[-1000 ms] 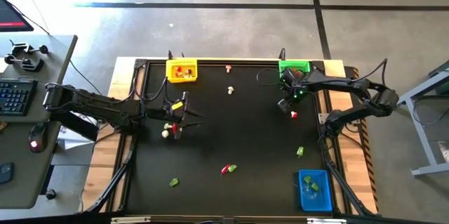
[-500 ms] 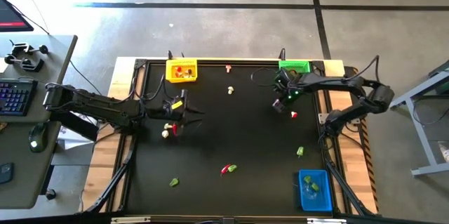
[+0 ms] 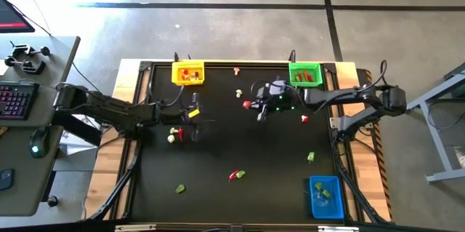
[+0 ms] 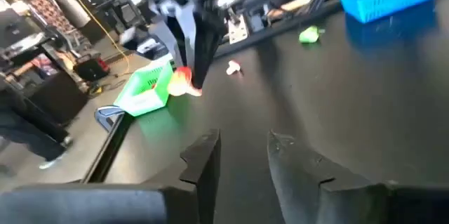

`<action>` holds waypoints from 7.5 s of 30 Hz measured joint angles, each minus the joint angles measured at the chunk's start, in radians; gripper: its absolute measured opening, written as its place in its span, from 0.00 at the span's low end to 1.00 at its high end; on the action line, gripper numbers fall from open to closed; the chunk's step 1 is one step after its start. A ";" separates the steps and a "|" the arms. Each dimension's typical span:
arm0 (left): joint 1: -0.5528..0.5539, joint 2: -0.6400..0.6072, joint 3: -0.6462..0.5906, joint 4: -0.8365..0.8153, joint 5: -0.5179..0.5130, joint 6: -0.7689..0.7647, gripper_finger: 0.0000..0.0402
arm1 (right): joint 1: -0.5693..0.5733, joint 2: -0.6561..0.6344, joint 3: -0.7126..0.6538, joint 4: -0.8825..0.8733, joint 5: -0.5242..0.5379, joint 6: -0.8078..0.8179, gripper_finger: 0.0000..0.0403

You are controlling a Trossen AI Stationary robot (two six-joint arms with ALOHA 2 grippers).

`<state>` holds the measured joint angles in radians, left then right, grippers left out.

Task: Sort produce into baskets
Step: Put the brown mushroom into the yellow bin, then put the green mushroom into the yellow bin

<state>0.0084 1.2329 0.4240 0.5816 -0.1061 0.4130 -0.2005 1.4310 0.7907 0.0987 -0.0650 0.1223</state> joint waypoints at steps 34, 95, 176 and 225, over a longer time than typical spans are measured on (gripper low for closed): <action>-0.096 0.266 0.203 0.060 -0.213 0.217 0.34 | 0.143 0.104 0.001 0.249 -0.060 0.076 0.00; 0.883 0.249 0.194 -0.414 -0.030 -0.386 0.08 | 0.103 0.161 0.001 0.242 0.170 0.105 0.42; 0.089 0.327 0.439 -1.620 0.079 -0.220 0.32 | 0.157 0.160 0.001 0.272 0.158 0.053 0.42; 0.768 0.247 0.436 -0.901 -0.123 -0.348 0.01 | 0.157 0.160 0.001 0.271 0.155 0.033 0.42</action>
<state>0.7761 1.4803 0.8600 -0.3191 -0.2291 0.0650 -0.0437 1.5909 0.7918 0.3702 0.0901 0.1555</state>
